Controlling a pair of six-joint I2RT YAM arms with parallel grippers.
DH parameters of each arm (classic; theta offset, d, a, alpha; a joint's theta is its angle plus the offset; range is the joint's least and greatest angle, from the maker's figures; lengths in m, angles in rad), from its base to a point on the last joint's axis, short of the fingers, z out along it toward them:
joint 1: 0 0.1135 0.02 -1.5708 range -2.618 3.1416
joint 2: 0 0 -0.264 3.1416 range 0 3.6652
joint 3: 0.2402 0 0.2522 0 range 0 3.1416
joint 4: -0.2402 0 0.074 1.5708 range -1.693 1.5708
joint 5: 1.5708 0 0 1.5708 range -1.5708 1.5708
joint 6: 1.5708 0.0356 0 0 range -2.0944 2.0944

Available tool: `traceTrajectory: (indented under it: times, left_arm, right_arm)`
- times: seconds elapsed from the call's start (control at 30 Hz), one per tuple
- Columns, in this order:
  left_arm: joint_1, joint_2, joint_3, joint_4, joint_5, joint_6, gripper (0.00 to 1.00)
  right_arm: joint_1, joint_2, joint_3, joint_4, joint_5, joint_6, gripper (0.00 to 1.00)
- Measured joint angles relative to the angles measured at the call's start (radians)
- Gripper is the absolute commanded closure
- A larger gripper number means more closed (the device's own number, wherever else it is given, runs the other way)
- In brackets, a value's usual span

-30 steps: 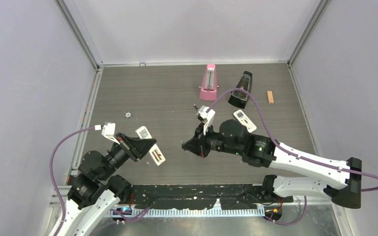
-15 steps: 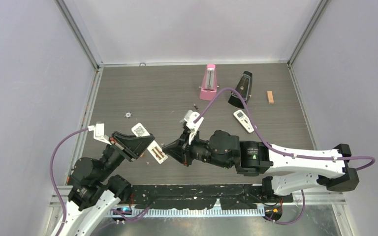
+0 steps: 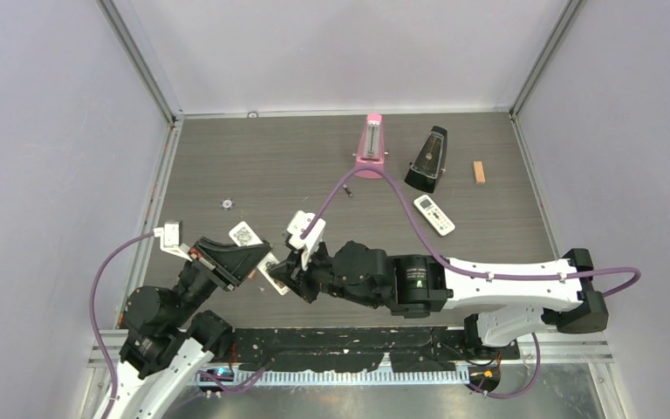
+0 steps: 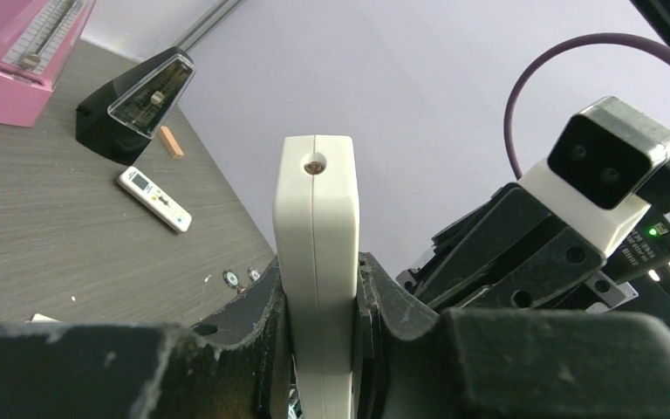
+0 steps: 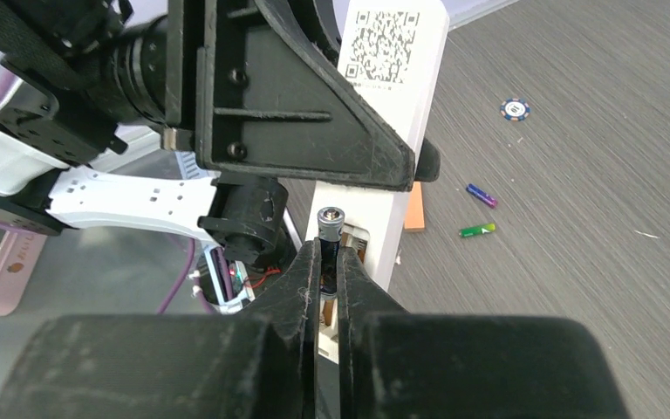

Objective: Load the batteries into the remote control
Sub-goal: Load the battery into the remote control.

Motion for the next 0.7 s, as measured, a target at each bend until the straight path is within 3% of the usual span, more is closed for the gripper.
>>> traceTrajectory:
  times: [0.33,0.7]
  left_arm:
    - [0.000,-0.032,-0.011,0.000,-0.016,-0.041,1.00]
    - [0.000,-0.032,-0.049,0.027,-0.018,-0.077,1.00]
  right_arm:
    - [0.021,0.015,0.001,-0.023,0.016,-0.021,0.94]
    - [0.022,0.019,0.004,-0.055,0.033,-0.020,0.83]
